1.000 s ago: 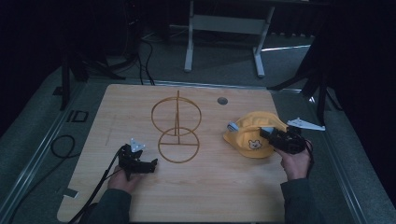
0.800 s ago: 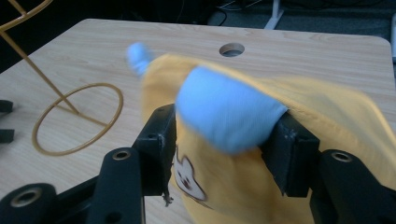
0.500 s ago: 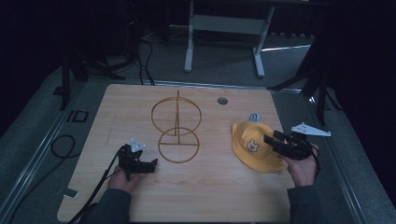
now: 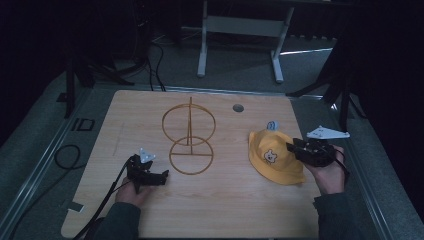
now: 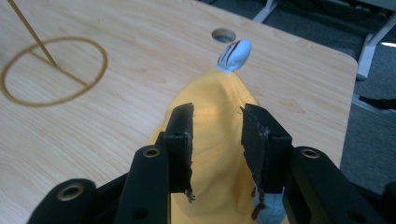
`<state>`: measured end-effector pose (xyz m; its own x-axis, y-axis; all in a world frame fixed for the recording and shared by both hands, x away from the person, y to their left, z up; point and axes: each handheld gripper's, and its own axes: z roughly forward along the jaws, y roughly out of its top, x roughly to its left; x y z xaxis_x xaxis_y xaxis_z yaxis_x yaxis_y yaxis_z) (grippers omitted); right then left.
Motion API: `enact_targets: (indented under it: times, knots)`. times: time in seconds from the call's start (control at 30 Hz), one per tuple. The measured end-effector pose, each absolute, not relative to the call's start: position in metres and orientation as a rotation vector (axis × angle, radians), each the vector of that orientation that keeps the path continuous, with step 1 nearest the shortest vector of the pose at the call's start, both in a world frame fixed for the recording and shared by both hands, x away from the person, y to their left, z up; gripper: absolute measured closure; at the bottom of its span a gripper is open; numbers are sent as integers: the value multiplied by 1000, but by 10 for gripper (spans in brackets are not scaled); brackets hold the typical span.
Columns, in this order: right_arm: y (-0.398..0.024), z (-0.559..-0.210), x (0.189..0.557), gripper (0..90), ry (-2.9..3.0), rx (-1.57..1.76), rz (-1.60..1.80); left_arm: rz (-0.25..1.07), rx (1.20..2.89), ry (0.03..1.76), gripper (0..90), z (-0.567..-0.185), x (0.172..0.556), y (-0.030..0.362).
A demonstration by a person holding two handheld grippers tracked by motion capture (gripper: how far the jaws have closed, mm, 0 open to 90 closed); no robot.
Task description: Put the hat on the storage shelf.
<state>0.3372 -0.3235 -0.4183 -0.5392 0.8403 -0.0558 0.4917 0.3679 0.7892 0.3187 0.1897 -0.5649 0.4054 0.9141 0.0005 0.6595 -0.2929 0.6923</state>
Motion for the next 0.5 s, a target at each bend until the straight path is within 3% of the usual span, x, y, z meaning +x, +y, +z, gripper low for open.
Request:
enact_targets:
  times: [0.5]
  knots:
    - [-322,-405,361,577,2305,1108,794,539,2049,1334,19,-565,319,190]
